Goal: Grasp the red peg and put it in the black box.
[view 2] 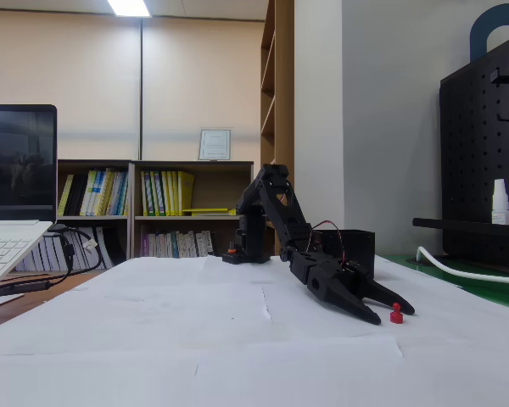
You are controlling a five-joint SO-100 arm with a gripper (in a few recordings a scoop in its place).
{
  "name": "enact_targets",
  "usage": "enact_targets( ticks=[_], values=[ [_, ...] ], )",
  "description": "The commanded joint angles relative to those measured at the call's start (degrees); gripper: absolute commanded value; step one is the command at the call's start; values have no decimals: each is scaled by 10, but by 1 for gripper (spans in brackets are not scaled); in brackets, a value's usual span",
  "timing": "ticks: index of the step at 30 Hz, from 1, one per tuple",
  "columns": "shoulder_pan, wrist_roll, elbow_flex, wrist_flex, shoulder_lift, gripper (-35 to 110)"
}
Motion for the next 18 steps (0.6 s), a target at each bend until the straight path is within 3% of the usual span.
enact_targets(
  ticks=[1,16,18],
  values=[
    [-3,-11,27,14,12,27],
    [1,-11,11,33,2,26],
    [1,-11,11,33,2,20]
  ],
)
